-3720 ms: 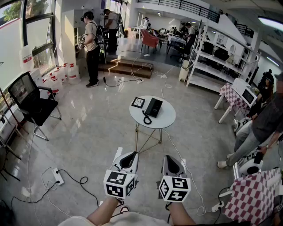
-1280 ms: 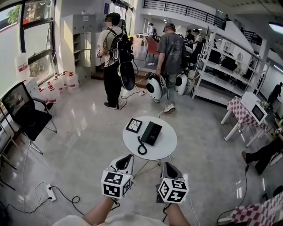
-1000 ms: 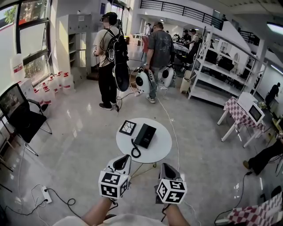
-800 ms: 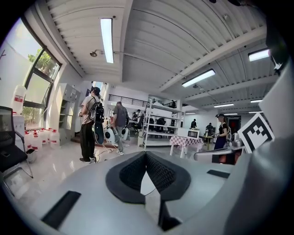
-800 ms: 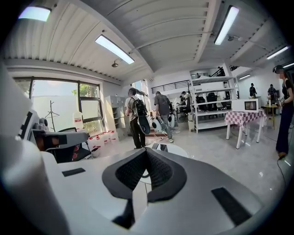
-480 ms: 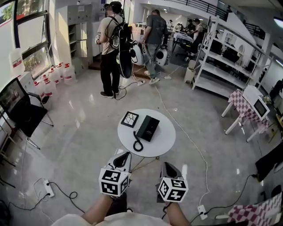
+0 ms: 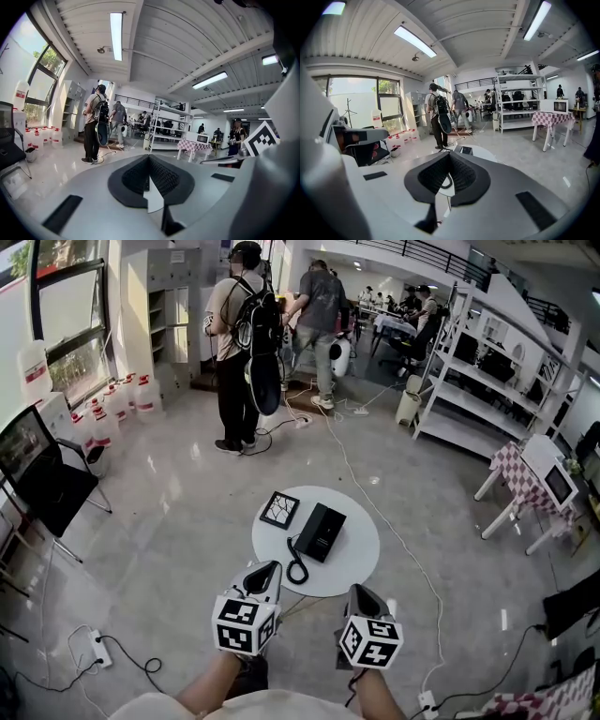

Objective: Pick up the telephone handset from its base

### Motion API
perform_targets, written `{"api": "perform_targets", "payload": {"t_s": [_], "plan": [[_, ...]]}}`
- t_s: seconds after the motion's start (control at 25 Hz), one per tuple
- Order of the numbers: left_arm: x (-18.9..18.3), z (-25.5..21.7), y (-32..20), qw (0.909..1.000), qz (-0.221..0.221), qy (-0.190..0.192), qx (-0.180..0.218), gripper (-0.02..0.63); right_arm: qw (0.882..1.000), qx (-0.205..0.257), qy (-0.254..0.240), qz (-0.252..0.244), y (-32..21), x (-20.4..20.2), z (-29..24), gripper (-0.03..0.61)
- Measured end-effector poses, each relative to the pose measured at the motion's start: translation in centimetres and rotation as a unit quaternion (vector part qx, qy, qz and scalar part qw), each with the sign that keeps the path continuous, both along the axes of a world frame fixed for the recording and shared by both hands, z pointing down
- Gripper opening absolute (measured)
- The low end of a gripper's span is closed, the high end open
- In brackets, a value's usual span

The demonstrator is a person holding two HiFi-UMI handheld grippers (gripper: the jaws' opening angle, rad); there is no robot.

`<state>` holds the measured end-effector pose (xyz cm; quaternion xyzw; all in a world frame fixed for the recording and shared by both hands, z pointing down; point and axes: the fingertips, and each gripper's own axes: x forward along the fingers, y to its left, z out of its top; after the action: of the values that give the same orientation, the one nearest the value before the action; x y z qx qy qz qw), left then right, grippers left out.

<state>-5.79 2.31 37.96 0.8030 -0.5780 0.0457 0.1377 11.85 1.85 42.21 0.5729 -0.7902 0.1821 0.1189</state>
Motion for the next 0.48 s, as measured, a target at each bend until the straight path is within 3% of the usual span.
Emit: {"api": "perform_targets", "payload": {"t_s": [0.48], "plan": [[-0.9, -1.3, -8.7, 0.9995, 0.030, 0.001, 0.009, 0.015, 0.999, 0.010, 0.004, 0.030, -7.4, -0.9, -1.2, 0.025]]}}
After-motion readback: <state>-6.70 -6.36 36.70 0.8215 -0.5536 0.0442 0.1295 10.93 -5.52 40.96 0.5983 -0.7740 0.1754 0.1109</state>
